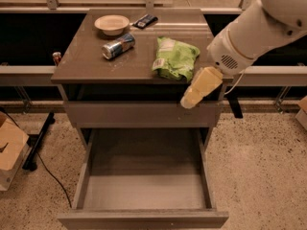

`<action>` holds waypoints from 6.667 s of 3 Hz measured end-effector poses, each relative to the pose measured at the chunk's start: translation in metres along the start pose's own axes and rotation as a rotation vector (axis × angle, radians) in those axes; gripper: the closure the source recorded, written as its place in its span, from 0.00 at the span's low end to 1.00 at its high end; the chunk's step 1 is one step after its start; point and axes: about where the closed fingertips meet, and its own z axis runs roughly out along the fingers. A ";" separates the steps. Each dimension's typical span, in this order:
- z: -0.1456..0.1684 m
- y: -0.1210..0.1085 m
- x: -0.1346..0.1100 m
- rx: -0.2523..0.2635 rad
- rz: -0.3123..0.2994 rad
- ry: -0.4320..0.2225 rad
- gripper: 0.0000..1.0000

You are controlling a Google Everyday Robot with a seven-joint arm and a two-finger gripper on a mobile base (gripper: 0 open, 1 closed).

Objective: Place green rice chip bag into middle drawer

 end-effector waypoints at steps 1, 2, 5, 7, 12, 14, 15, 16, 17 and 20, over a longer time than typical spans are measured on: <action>0.029 -0.047 -0.017 0.134 0.063 -0.040 0.00; 0.049 -0.076 -0.024 0.191 0.105 -0.067 0.00; 0.135 -0.134 -0.029 0.165 0.233 -0.105 0.00; 0.141 -0.133 -0.039 0.147 0.207 -0.095 0.42; 0.060 -0.091 -0.050 0.027 0.153 -0.295 1.00; -0.038 -0.037 -0.027 0.004 0.032 -0.318 1.00; -0.071 -0.010 -0.006 0.007 0.023 -0.266 1.00; -0.085 0.015 0.024 -0.013 0.008 -0.163 1.00; -0.075 0.031 0.055 -0.058 0.014 -0.045 1.00; 0.027 0.056 0.112 -0.229 0.106 0.004 1.00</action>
Offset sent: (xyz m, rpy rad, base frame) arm 0.1361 0.0011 -0.0227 0.0729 -0.1906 -0.2473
